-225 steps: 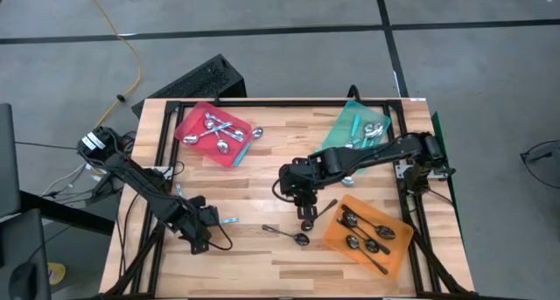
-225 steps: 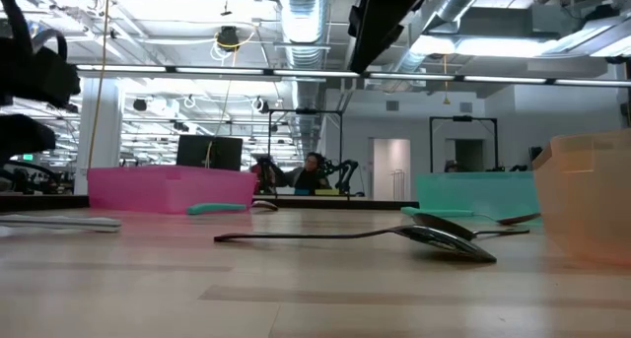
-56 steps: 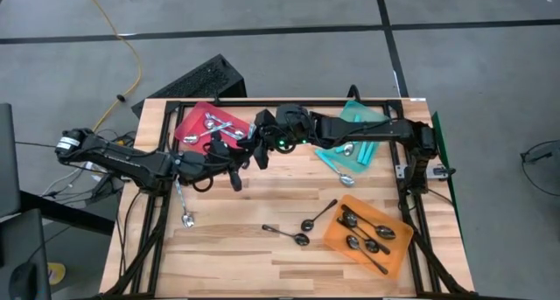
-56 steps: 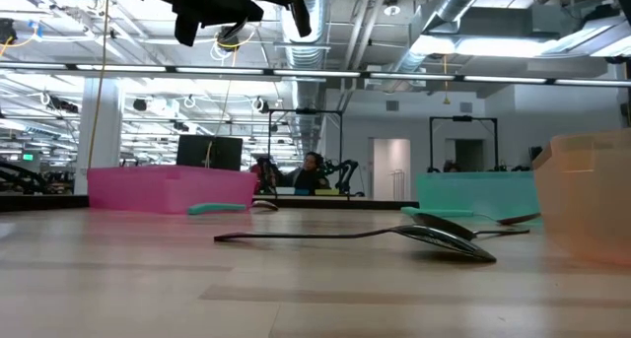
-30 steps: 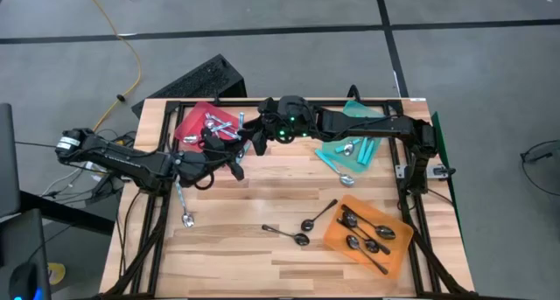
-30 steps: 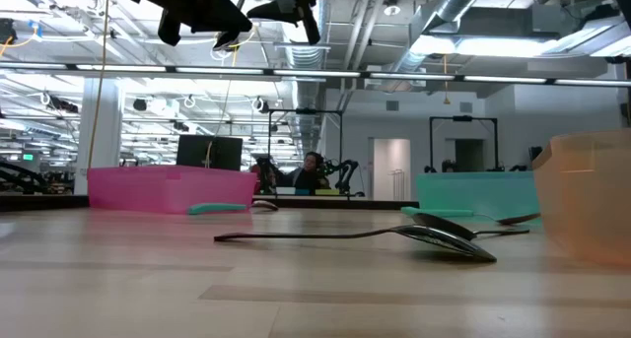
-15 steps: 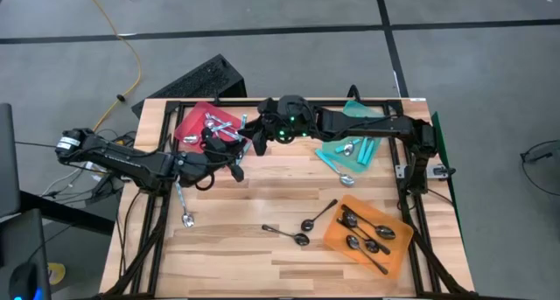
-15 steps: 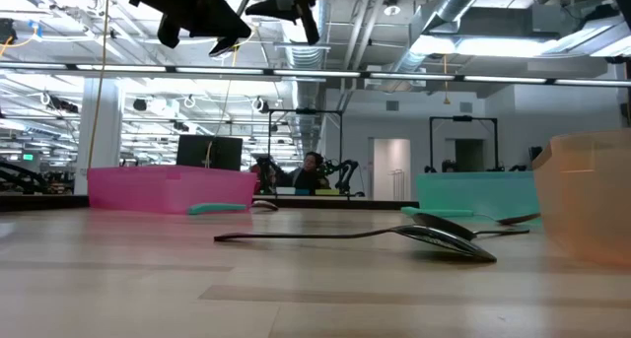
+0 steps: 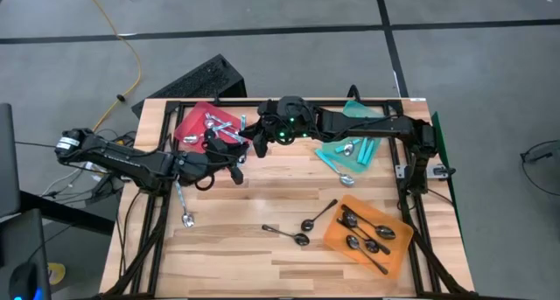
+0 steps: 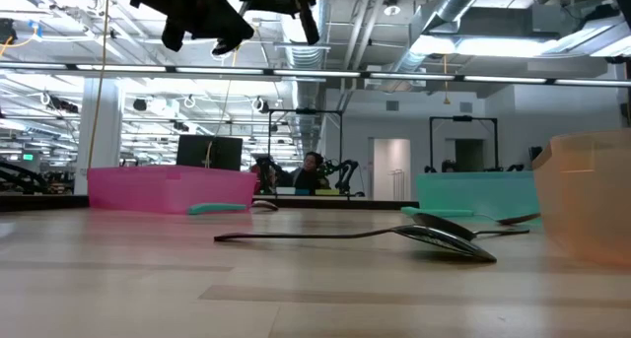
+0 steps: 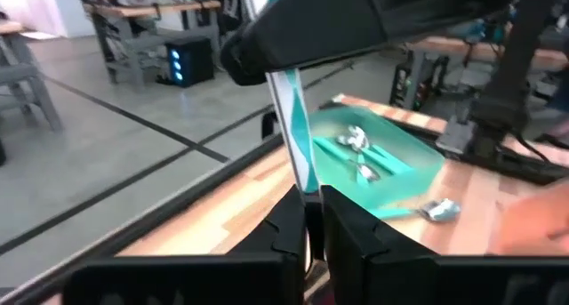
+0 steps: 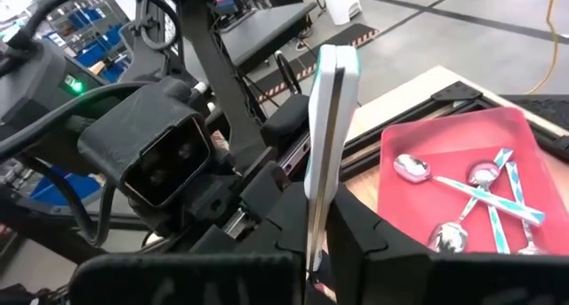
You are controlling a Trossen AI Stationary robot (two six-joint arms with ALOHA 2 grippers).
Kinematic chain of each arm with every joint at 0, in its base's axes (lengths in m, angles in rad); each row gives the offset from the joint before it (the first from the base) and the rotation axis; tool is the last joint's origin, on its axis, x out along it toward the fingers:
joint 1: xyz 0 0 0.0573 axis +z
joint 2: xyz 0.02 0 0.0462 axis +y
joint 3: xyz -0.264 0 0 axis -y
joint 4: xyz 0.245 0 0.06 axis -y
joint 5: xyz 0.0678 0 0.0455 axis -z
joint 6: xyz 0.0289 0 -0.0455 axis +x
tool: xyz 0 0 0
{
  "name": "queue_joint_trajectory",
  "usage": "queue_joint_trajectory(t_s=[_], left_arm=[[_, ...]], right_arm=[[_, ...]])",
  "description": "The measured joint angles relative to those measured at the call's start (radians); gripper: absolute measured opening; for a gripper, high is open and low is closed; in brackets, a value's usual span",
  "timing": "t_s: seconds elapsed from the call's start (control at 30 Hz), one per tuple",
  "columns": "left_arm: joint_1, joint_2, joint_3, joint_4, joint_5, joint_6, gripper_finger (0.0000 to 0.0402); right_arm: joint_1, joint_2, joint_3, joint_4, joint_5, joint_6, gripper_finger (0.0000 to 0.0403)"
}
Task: Sort silverware by color (type)
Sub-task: Put the blue patterned spoon into the red bin
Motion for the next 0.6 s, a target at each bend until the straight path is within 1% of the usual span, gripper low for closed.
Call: queue_joint_trajectory(t_s=[0.13,0.27,0.37,0.47,0.6], left_arm=[[-0.001,-0.046,0.002,-0.124,0.051,-0.071,0.0049],[-0.002,-0.119,0.002,-0.275,0.098,-0.174,0.0083],[-0.002,-0.170,0.002,-0.352,0.139,-0.222,0.0102],[-0.002,-0.216,0.002,-0.425,0.224,-0.265,0.0111],[-0.002,-0.256,0.002,-0.507,0.354,-0.323,0.0113]], right_arm=[[-0.007,0.002,-0.002,-0.018,-0.017,0.001,0.0041],[-0.027,0.002,0.023,-0.102,-0.020,0.005,0.0041],[-0.042,0.002,0.026,-0.103,-0.022,0.004,0.0041],[-0.060,0.002,0.026,-0.113,-0.029,0.004,0.0041],[-0.091,0.015,0.027,-0.121,-0.036,0.033,0.0041]])
